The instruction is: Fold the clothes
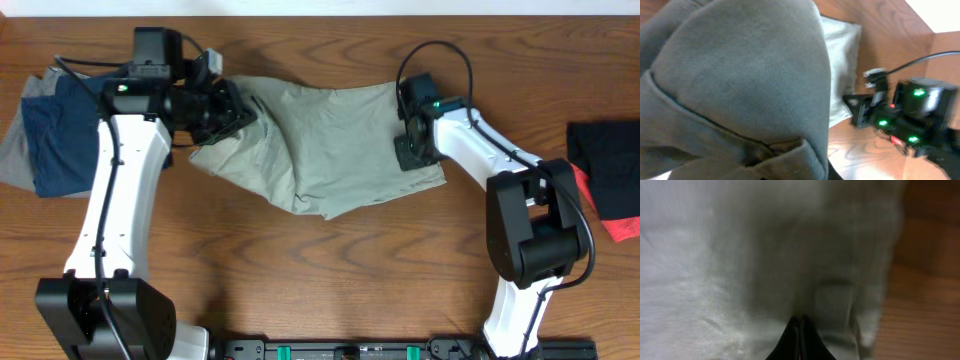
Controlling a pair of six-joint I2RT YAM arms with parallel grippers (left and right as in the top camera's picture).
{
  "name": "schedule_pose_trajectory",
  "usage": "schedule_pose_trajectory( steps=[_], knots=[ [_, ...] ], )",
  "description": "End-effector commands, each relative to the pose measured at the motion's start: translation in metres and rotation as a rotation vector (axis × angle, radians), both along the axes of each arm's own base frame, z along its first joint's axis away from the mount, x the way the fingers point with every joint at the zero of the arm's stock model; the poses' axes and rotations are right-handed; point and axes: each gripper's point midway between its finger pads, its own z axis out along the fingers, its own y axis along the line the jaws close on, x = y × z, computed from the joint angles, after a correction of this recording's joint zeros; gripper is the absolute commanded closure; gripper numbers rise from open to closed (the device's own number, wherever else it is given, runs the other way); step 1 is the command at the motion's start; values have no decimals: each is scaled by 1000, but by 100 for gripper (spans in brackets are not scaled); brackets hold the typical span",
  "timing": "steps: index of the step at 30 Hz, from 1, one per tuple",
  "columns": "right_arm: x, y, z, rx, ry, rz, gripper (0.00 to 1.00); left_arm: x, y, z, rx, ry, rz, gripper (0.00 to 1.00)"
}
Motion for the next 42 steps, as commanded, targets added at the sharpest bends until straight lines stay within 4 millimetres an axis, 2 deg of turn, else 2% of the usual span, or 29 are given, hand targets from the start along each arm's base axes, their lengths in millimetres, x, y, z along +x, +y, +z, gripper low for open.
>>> schedule_pose_trajectory(
  steps=[1,8,11,17,21,27,29,30,32,35,38,42],
  knots=[
    [-19,4,-18,15,55,9,99,3,-29,24,-55,-50,-18,94],
    [-55,18,-41,84,145,-53,99,14,-91,23,-138,-52,-42,94],
    [-68,26,-45,109,183,-77,99,19,-120,17,-177,-34,-49,94],
    [-81,46,-45,138,219,-57,99,27,-169,1,-231,-27,-84,94],
    [-88,50,-45,129,237,-52,99,25,-190,-7,-256,-7,-93,93],
    [-90,49,-45,126,244,-55,99,16,-207,-8,-264,4,-116,94],
    [-91,48,-44,124,247,-57,99,13,-211,-8,-265,7,-125,88],
    [-90,46,-43,119,247,-59,97,12,-213,-8,-269,11,-130,79],
    [-88,40,-37,99,242,-70,89,5,-218,-5,-291,24,-160,68],
    [-72,16,-14,38,189,-121,82,-7,-224,3,-362,65,-233,64],
    [-45,-23,27,-30,82,-205,82,-7,-214,13,-422,74,-276,64],
    [-9,-51,86,41,-69,-261,79,9,-190,18,-422,25,-252,65]
  ],
)
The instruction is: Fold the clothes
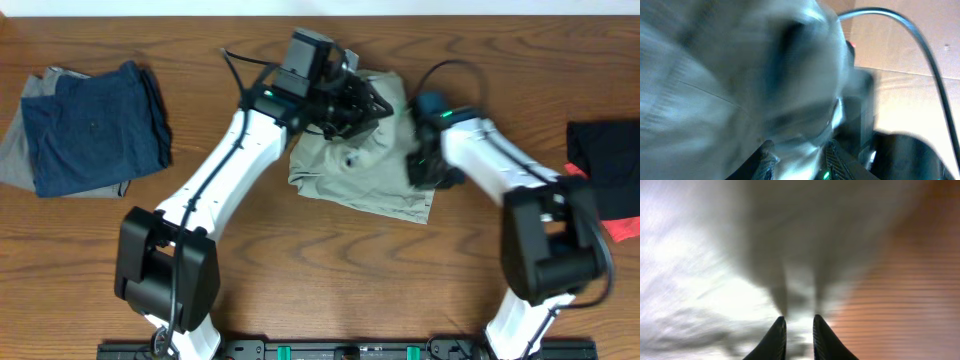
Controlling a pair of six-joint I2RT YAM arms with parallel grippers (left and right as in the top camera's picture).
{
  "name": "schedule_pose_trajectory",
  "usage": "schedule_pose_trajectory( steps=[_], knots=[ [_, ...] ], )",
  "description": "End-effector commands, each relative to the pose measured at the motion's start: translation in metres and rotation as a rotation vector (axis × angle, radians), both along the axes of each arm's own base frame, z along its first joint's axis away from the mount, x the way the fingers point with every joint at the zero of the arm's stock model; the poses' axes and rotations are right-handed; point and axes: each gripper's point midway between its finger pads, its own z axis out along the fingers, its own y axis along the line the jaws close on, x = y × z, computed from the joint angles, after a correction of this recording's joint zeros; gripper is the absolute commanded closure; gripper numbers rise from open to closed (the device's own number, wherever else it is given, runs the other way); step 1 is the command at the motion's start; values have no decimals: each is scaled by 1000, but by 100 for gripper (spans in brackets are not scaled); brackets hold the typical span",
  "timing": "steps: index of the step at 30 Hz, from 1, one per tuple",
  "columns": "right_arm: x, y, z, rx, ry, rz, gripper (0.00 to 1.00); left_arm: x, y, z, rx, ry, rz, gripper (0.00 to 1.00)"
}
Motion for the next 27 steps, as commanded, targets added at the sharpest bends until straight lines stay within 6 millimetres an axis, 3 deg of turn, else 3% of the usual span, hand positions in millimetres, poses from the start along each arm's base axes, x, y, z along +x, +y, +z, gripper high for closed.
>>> schedule_pose_trajectory(
  steps=[1,5,8,10,12,17,21,22,25,27],
  knots=[
    [46,-27,75,34,-235,-50,78,14,21,26,-55,-74,-6,65],
    [63,-31,114,147,-346,-65,77,28,33,47,-134,-148,-15,65],
    [68,-24,122,196,-375,-49,77,37,39,58,-166,-204,-14,65],
    [67,-10,124,254,-372,10,78,46,47,55,-133,-261,5,65],
    [65,8,124,324,-364,74,80,56,60,39,-13,-338,32,65],
    [49,46,113,471,-282,164,85,66,115,-37,469,-320,138,65],
    [28,57,85,500,-184,156,85,58,122,-73,579,-290,61,63],
    [21,61,77,517,-153,158,85,58,122,-82,585,-271,55,59],
    [0,69,55,539,-77,162,85,57,121,-109,596,-213,32,34],
    [-11,70,43,534,-42,161,84,55,116,-123,578,-186,0,24]
  ],
)
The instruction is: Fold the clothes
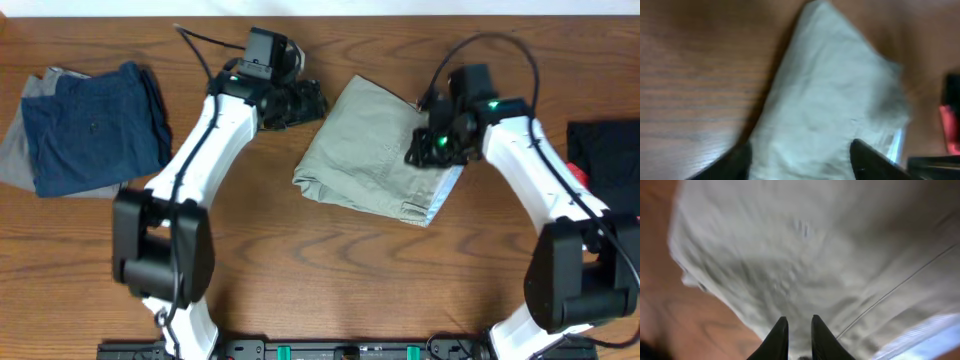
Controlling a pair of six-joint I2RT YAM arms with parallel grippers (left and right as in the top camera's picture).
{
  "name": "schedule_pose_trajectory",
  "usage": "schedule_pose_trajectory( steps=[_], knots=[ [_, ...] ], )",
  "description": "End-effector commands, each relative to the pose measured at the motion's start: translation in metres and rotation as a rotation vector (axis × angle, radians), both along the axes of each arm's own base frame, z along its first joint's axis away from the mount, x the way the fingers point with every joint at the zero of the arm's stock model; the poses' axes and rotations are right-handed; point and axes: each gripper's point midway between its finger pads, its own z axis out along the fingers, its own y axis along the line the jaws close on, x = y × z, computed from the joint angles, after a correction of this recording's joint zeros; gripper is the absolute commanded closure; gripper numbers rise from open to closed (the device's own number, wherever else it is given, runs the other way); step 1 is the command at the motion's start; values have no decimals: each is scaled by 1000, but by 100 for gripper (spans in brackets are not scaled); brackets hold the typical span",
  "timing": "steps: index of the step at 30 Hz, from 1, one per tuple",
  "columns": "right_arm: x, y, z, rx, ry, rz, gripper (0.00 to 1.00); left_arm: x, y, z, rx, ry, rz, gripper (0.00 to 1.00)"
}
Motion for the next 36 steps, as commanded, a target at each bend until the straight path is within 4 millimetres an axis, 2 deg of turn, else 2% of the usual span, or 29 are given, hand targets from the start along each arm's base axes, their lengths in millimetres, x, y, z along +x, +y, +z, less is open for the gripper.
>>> schedule_pose_trajectory(
  steps=[1,3,7,12,14,16,19,22,26,29,30,33,36],
  knots=[
    [-20,12,-18,35,59,42,83,-1,-1,-36,38,47,-57,21],
    [-30,10,-30,30,82,43,81,-4,-4,-52,31,77,-85,17],
    [-49,-2,-55,-31,125,34,78,-7,-4,-76,44,123,-94,15],
    [-66,-23,-78,-142,161,12,76,-9,-5,-83,43,140,-101,11],
    [-64,-37,-82,-212,163,-34,75,-12,-7,-84,39,150,-107,14],
    [-58,-52,-84,-268,152,-102,73,-19,-14,-83,9,164,-140,25],
    [-44,-72,-81,-284,138,-216,71,-31,-19,-84,3,197,-174,29],
    [-30,-78,-66,-193,125,-240,62,-43,-18,-87,21,237,-194,29],
    [-17,-89,-38,-65,80,-186,41,-54,-14,-89,32,286,-193,29],
    [-11,-113,-29,-58,64,-228,11,-55,-14,-89,33,291,-193,29],
    [-10,-121,-29,-59,61,-243,8,-55,-14,-89,33,290,-193,29],
    [-13,-142,-32,-67,40,-237,6,-55,-14,-90,34,290,-192,29],
    [-17,-147,-37,-54,34,-205,4,-55,-14,-90,34,291,-192,29]
  ],
)
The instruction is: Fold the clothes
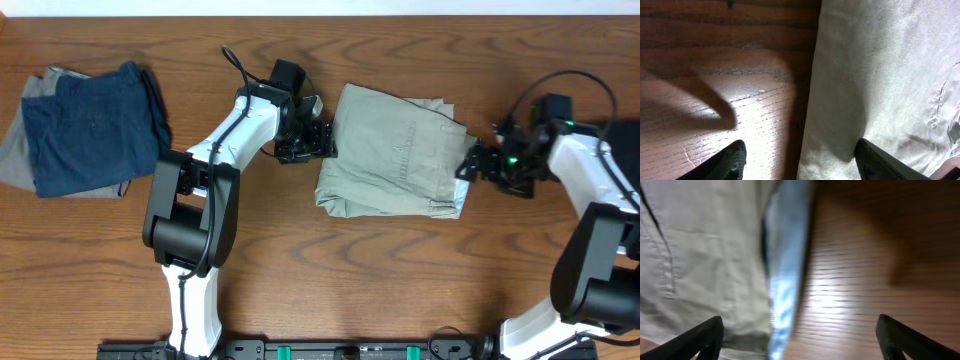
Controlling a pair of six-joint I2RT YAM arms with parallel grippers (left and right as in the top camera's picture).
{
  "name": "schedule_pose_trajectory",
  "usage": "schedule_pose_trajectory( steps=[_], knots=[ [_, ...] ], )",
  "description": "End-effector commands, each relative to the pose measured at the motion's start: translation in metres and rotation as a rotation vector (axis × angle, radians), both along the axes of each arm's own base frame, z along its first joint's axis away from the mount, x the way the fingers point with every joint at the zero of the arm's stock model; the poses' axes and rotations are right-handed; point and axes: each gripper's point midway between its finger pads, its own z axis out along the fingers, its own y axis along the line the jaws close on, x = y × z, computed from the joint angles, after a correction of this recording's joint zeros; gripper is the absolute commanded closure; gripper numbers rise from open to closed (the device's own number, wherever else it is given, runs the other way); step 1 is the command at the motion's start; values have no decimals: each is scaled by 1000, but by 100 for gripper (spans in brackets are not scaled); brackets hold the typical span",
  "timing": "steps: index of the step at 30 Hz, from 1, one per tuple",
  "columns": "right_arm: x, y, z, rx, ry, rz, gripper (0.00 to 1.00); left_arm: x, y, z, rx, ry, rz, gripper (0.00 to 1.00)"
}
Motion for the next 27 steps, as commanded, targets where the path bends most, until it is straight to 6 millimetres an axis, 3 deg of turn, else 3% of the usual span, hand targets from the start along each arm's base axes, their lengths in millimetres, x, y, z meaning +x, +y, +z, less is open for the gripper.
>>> schedule_pose_trajectory(
  steps=[1,7,11,20,23,25,27],
  knots=[
    [-4,3,1,33,-41,88,4,-3,1,-3,-3,10,-14,29],
    [-5,15,-16,65,-67,118,1,-5,2,-4,0,19,-14,29],
    [-2,35,-28,120,-97,152,1,-6,2,-4,2,24,-14,29],
    [7,111,-59,274,-95,239,2,-7,2,-4,2,27,-13,29],
    [12,127,-71,267,-101,253,25,-7,2,-4,3,29,-13,29],
    [20,127,-73,236,-116,225,33,-7,2,-4,3,29,-13,29],
    [31,126,-69,225,-152,203,51,-7,2,-4,3,29,-13,29]
  ],
)
